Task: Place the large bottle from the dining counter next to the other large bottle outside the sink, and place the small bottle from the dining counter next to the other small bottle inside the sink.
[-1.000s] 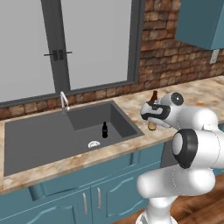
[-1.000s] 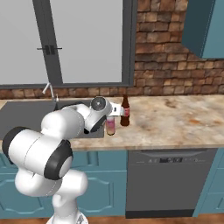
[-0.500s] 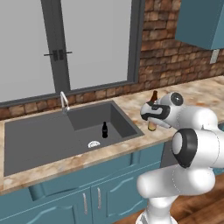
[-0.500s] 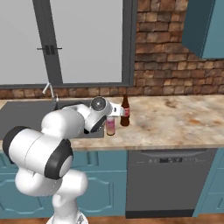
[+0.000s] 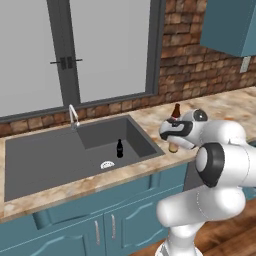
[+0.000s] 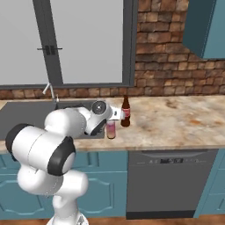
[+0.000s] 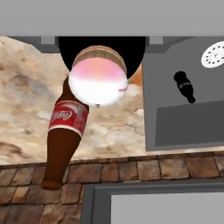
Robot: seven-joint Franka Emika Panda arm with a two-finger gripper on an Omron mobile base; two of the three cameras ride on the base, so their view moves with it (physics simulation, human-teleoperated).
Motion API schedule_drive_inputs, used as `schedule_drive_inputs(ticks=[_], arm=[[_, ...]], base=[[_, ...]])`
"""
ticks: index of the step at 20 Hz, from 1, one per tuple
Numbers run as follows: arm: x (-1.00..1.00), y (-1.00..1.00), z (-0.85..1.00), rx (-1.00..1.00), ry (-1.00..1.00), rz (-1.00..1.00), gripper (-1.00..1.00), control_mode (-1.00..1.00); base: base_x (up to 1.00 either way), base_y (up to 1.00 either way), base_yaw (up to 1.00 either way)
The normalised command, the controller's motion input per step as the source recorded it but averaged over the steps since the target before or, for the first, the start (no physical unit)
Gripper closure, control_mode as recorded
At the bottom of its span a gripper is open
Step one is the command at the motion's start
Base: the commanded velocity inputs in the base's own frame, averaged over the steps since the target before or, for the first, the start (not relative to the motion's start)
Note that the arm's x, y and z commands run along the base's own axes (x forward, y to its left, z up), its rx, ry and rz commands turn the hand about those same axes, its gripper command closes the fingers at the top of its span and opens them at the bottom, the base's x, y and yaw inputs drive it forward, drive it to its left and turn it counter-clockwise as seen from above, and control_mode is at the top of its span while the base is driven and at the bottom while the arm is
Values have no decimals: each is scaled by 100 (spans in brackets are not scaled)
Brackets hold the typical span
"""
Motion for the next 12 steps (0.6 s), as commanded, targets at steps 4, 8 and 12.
schedule_drive_inputs(ticks=[4, 8, 12], arm=[[0, 0, -22, -6, -4, 0, 100, -100], [0, -1, -3, -3, -6, 0, 100, -100], [0, -4, -3, -1, -5, 0, 100, -100]], base=[[0, 0, 0], [0, 0, 0], [0, 0, 0]])
